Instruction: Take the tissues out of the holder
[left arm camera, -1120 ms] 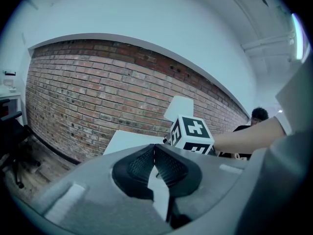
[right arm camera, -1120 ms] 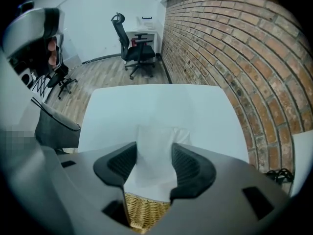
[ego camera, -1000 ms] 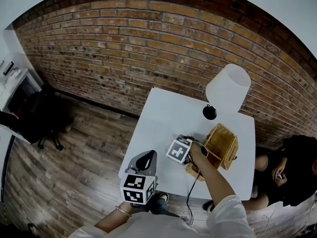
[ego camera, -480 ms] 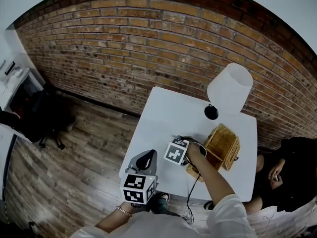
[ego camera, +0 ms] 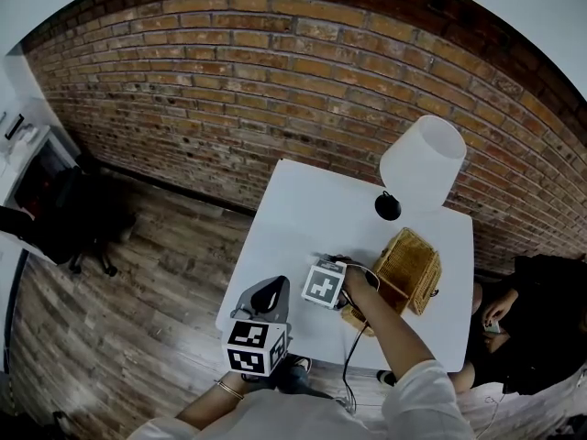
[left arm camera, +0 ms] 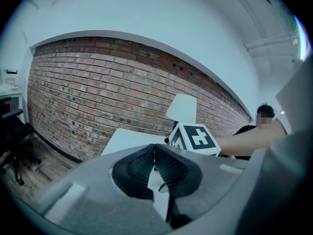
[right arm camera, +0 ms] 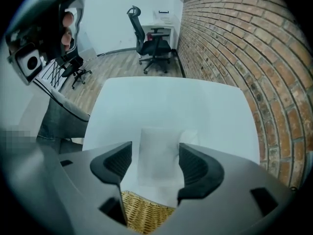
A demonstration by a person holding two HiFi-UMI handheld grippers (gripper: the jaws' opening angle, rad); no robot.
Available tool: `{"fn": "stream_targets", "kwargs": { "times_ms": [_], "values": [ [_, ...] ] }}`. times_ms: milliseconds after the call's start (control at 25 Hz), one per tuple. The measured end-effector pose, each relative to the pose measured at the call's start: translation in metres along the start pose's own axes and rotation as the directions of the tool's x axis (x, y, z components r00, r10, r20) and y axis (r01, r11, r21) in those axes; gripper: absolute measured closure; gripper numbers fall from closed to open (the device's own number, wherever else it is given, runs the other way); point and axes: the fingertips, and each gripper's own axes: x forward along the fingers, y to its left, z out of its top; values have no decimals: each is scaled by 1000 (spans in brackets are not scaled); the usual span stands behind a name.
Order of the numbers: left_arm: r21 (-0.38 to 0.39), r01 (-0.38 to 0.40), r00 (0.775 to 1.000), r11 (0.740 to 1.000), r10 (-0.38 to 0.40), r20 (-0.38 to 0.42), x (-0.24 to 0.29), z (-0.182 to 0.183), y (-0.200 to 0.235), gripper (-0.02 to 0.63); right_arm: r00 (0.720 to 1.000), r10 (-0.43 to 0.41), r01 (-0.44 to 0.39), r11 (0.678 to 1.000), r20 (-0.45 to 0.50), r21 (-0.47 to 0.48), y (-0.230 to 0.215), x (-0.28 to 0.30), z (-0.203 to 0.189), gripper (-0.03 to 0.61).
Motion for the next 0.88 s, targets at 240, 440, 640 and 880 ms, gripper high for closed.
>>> {"fn": "stream_targets", "kwargs": {
  "times_ms": [240,440,640,880],
  "values": [
    [1,13,1000,1000,-13,2,6,3,-5,606,999,7,-7,1000,36,3,3,-5,2,259],
    [8,23,1000,1000,-23,0,9,5,-8,606,998,-27,27,1000,59,-2,0,-18,5,261],
    [9,34,999,999,-34,-11,13,5,-9,606,989,-53,52,999,135,10,-3,-45,16,267],
    [25,39,999,999,-39,0,16,12,-12,606,939,-217,187,973,265,134,-21,-84,11,524]
  ]
}}
